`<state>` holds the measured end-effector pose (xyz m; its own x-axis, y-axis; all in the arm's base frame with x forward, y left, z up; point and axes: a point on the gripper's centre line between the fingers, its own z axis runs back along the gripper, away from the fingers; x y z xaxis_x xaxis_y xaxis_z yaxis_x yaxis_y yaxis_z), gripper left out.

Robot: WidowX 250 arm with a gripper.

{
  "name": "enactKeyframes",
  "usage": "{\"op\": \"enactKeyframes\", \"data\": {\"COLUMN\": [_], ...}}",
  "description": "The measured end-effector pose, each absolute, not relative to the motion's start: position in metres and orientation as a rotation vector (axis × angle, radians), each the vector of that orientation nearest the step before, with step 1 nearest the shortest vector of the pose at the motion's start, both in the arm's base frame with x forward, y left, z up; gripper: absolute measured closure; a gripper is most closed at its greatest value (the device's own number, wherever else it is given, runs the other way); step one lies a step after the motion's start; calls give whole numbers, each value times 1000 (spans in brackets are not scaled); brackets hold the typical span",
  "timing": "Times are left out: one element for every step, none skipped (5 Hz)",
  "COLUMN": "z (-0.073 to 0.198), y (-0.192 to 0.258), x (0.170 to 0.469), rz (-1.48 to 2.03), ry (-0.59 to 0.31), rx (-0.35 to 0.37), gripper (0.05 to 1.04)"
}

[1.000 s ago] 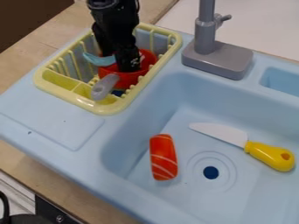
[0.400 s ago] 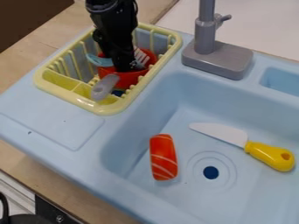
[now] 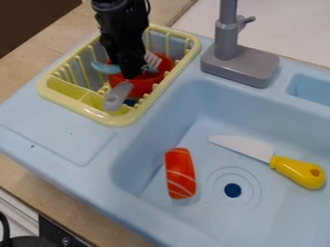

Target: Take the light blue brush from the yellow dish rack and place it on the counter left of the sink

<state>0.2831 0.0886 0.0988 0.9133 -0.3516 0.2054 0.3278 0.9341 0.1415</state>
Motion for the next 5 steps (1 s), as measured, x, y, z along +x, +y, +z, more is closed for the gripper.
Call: {"op": "enactKeyframes", "data": {"z": [117, 132, 146, 161, 165], "y": [88, 87, 86, 82, 80], "x": [277, 272, 264, 246, 222], "rz": [-330, -309, -260, -182, -36], "ry": [-256, -276, -262, -259, -242], "rx": [123, 134, 144, 169, 171], "gripper": [761, 762, 762, 761, 761]}}
